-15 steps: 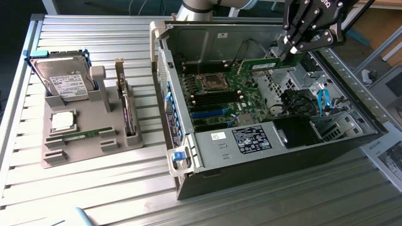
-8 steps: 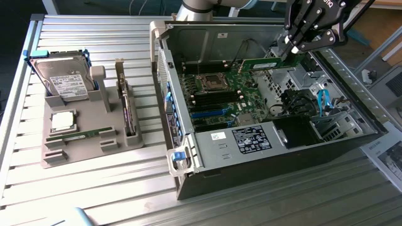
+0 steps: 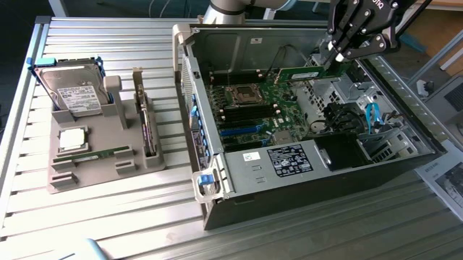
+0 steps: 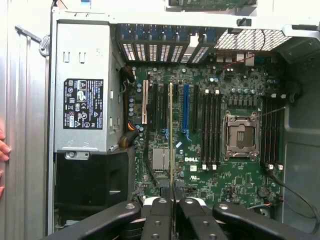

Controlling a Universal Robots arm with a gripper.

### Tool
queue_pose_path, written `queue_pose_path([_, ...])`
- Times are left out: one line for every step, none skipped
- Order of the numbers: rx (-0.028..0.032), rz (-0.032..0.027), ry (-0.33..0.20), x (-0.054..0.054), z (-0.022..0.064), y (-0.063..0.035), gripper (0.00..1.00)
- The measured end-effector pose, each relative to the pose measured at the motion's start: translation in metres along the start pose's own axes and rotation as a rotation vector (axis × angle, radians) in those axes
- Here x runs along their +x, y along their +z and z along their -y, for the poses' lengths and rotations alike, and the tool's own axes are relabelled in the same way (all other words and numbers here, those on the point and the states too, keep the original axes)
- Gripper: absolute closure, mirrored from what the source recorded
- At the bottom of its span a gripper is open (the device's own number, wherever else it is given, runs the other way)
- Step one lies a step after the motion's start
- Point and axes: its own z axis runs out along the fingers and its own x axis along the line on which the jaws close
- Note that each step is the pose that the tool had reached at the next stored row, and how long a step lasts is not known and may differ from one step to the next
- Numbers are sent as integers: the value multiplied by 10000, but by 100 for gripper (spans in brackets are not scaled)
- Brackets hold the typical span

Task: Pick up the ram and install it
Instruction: 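Pick up the ram and move it above insertion slot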

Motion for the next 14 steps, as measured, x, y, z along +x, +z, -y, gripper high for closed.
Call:
queue_pose_path([-1,-3,-2,-4,1,0,88])
queue_pose_path([0,-3,-1,-9,1,2,88])
queue_pose_path([-1,-4,0,-18,1,4,88])
queue_pose_path([-1,-4,0,-25,1,6,88])
queue_pose_path([-1,-4,0,-32,1,7,88])
queue_pose_path([-1,-4,0,-39,1,9,88])
queue_pose_path([-1,-3,0,-46,1,11,88])
queue_pose_path([0,-3,1,-61,1,15,88])
queue_pose_path([-1,-4,1,-75,2,17,88])
queue_pose_path([-1,-3,1,-92,3,21,88])
queue_pose_path([0,-3,1,-118,4,26,88])
queue_pose_path([-1,-4,0,-148,5,31,88])
queue_pose_path([-1,-4,0,-181,6,37,88])
queue_pose_path([-1,-3,0,-219,7,45,88])
